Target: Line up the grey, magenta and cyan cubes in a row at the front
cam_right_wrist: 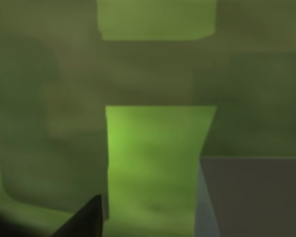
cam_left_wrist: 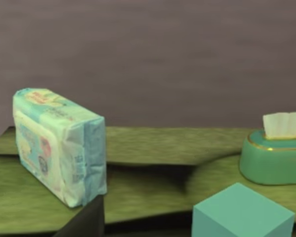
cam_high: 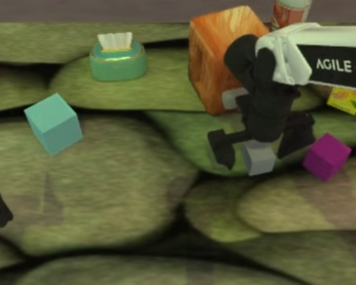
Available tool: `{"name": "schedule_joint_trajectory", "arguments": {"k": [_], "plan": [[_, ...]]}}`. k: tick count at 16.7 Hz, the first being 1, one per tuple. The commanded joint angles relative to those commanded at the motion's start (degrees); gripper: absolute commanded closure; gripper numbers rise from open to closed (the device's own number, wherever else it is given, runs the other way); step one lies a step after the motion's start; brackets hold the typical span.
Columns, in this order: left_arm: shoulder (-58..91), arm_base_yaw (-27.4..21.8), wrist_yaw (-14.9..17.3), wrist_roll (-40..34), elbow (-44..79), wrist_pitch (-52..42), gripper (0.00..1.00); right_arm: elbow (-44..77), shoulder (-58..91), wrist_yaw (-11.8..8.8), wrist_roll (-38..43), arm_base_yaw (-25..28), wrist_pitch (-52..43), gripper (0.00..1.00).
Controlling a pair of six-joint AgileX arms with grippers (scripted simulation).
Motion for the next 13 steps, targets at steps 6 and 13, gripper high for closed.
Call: {"name": "schedule_joint_trajectory", "arguments": {"k": [6, 13], "plan": [[0.00, 0.00, 0.00, 0.00, 0.00, 0.00, 0.00, 0.00, 0.00, 0.00, 0.00, 0.00, 0.00, 0.53], [0.00, 0.00, 0.00, 0.00, 0.00, 0.00, 0.00, 0.00, 0.00, 0.00, 0.00, 0.00, 0.00, 1.00]]}}
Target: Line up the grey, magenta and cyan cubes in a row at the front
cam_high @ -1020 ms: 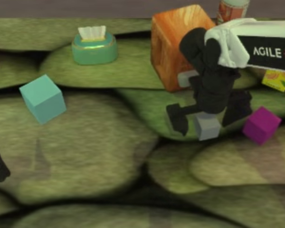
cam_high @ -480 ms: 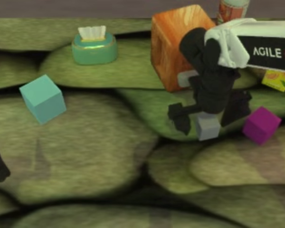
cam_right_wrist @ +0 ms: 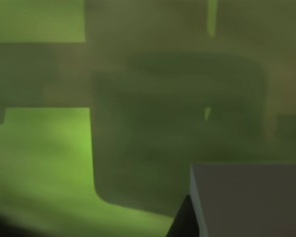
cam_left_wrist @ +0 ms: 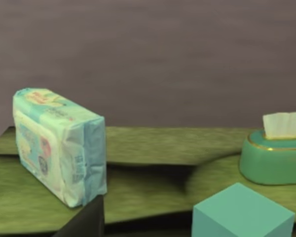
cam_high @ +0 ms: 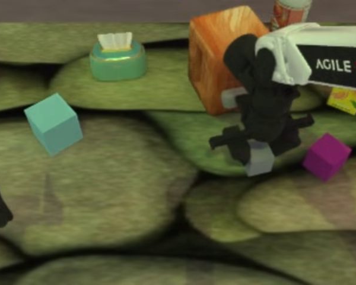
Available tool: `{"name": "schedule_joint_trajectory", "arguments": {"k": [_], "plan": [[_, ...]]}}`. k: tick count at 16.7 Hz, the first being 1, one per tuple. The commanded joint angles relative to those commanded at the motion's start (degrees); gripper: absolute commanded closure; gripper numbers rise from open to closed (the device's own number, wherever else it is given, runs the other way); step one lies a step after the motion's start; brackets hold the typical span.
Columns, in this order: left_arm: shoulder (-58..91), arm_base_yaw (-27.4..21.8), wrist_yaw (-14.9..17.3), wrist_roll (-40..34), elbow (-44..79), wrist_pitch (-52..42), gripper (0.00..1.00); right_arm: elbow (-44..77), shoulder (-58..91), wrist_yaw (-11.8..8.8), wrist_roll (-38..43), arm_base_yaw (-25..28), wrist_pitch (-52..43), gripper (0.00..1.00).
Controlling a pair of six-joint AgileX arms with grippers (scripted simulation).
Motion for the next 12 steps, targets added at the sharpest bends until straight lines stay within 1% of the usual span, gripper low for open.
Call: {"name": "schedule_joint_trajectory", "arguments": {"k": [7, 8, 9, 12], "plan": [[0.00, 0.00, 0.00, 0.00, 0.00, 0.00, 0.00, 0.00, 0.00, 0.00, 0.00, 0.00, 0.00, 1.00], [0.00, 0.00, 0.00, 0.00, 0.00, 0.00, 0.00, 0.59, -1.83, 0.42, -0.20, -0.18, -0.60, 1.00], [0.00, 0.00, 0.00, 0.00, 0.00, 0.00, 0.00, 0.78, -1.84, 0.41, -0.21, -0.14, -0.79, 1.00], [0.00, 0.00, 0.00, 0.00, 0.00, 0.00, 0.00, 4.05, -2.94, 0.40, -0.13, -0.04, -4.95, 1.00]]}}
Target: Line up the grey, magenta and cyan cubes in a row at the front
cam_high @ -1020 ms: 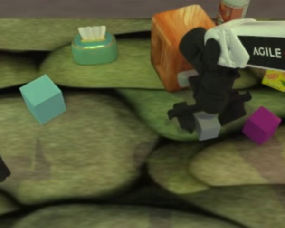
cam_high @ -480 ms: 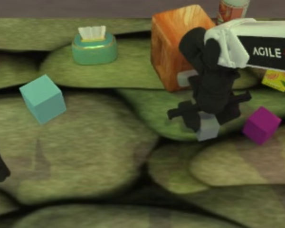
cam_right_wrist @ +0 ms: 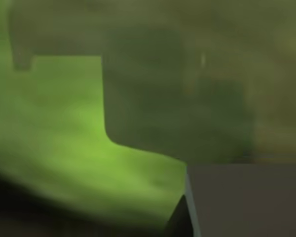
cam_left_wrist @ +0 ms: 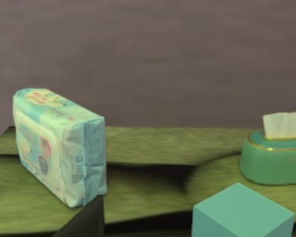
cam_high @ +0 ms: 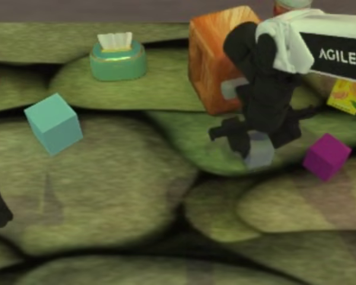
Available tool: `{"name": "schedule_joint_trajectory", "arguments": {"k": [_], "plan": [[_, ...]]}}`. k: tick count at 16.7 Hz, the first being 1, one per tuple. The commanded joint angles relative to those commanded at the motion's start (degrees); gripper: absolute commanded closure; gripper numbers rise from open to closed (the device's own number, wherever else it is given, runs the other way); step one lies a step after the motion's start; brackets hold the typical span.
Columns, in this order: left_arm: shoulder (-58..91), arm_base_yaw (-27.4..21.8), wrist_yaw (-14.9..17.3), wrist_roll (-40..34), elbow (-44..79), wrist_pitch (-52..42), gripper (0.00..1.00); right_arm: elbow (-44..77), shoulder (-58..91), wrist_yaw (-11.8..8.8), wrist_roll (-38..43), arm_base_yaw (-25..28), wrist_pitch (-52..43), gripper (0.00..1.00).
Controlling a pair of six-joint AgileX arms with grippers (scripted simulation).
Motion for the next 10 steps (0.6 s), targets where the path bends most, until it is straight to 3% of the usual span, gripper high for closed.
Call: {"name": "schedule_joint_trajectory", "arguments": {"k": [4, 10], "plan": [[0.00, 0.00, 0.00, 0.00, 0.00, 0.00, 0.00, 5.35, -2.39, -0.03, -0.14, 0.33, -8.34, 1.00], [0.00, 0.00, 0.00, 0.00, 0.00, 0.00, 0.00, 5.85, -2.94, -0.05, 0.04, 0.15, -9.16, 1.00]]}}
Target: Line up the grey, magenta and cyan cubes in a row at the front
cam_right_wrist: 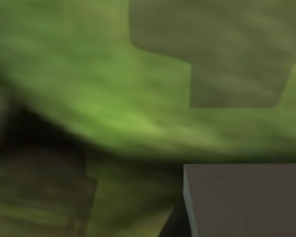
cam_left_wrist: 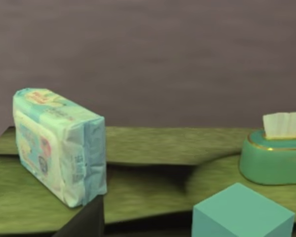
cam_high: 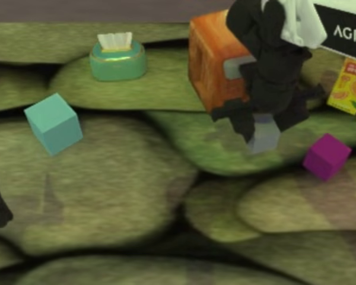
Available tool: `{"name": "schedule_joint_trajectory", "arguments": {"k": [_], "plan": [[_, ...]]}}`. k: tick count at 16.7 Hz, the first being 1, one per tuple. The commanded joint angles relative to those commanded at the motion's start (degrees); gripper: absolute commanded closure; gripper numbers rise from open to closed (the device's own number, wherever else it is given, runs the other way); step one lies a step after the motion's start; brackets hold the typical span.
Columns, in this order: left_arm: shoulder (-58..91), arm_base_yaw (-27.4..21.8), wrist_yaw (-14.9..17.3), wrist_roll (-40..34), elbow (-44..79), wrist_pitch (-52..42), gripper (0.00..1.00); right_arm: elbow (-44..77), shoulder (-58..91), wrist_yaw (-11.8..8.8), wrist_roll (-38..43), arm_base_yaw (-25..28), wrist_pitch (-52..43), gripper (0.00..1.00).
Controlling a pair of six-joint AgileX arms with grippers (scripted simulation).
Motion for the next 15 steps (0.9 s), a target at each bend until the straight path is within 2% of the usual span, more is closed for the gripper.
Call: {"name": "schedule_joint_trajectory", "arguments": {"k": [4, 11, 15], "plan": [[0.00, 0.00, 0.00, 0.00, 0.00, 0.00, 0.00, -6.40, -5.73, 0.17, 6.40, 3.13, 1.24, 1.00], [0.00, 0.00, 0.00, 0.00, 0.00, 0.00, 0.00, -26.85, -21.77, 0.64, 26.12, 12.40, 4.26, 1.00], [0.00, 0.00, 0.00, 0.00, 0.00, 0.00, 0.00, -28.94, -23.86, 0.73, 28.22, 13.73, 4.71, 1.00]]}}
